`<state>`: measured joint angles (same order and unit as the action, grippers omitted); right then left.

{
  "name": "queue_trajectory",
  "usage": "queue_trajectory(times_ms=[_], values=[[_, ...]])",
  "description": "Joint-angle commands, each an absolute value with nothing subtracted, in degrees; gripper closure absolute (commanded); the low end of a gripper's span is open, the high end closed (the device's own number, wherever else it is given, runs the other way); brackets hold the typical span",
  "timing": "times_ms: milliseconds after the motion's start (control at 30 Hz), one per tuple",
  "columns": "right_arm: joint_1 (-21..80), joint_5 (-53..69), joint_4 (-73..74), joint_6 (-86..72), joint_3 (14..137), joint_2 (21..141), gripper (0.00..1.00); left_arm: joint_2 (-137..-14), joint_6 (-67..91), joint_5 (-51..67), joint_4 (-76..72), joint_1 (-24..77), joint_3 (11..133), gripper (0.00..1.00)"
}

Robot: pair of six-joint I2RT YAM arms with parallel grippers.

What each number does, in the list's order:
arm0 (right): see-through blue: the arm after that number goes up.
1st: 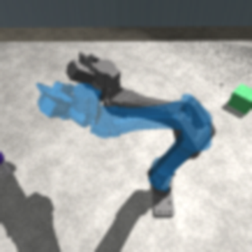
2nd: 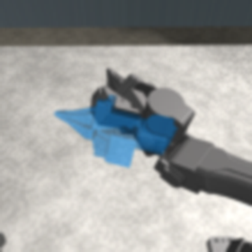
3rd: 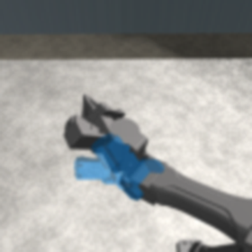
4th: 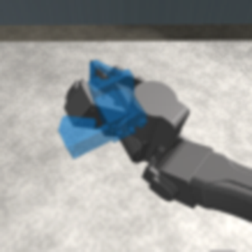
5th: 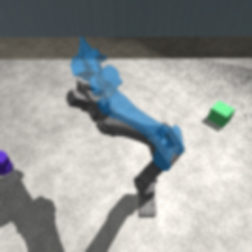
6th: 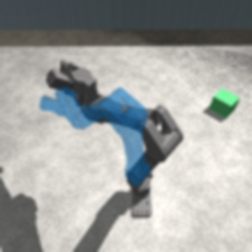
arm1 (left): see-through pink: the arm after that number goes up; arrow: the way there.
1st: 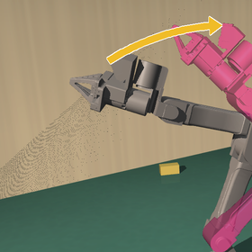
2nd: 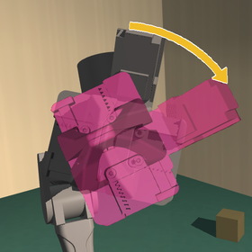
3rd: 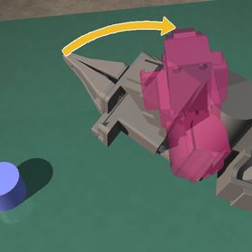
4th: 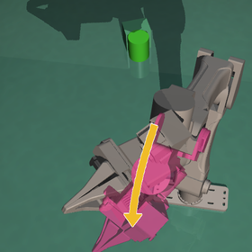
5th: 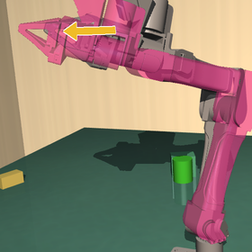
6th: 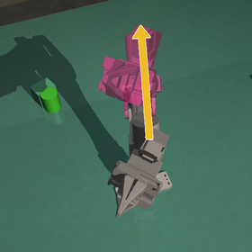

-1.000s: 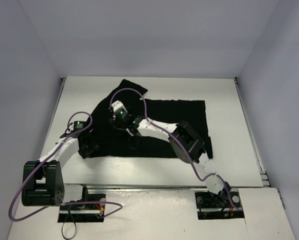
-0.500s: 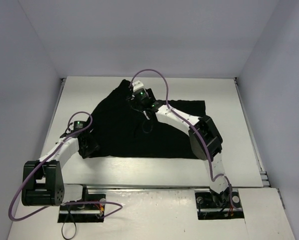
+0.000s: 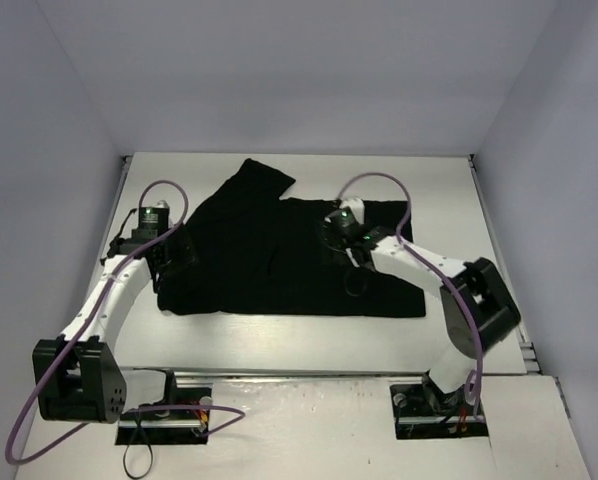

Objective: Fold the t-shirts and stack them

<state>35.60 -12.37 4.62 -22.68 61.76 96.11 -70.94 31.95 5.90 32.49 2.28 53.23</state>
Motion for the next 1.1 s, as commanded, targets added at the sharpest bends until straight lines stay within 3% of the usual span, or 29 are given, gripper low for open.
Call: queue_trajectory(times_ms=[0,167,433,667,867,1067], values=[[30.31,-13.18,9.38,-34.23,53.21,87.48,0.3,-75.55,27.4,4.22,32.85,3.69,55.79,0.53],[23.36,-13.1,11.06,-36.9,44.32,82.82,0.31,-77.75,31.36,0.6,31.46,3.69,50.66,0.54],[13.57,-10.02,11.18,-36.87,38.31,85.75,0.3,-83.14,37.96,-0.37,30.5,3.51,44.5,0.57],[6.62,-8.89,15.11,-38.93,35.28,80.32,0.29,-78.06,41.88,-2.59,34.01,1.87,39.59,0.57],[4.48,-9.64,19.3,-37.1,38.06,73.14,0.29,-66.95,43.4,-5.73,40.03,1.75,39.0,0.56],[4.97,-9.55,19.51,-33.15,48.4,69.48,0.29,-60.15,41.53,-0.94,41.34,2.54,47.81,0.45]])
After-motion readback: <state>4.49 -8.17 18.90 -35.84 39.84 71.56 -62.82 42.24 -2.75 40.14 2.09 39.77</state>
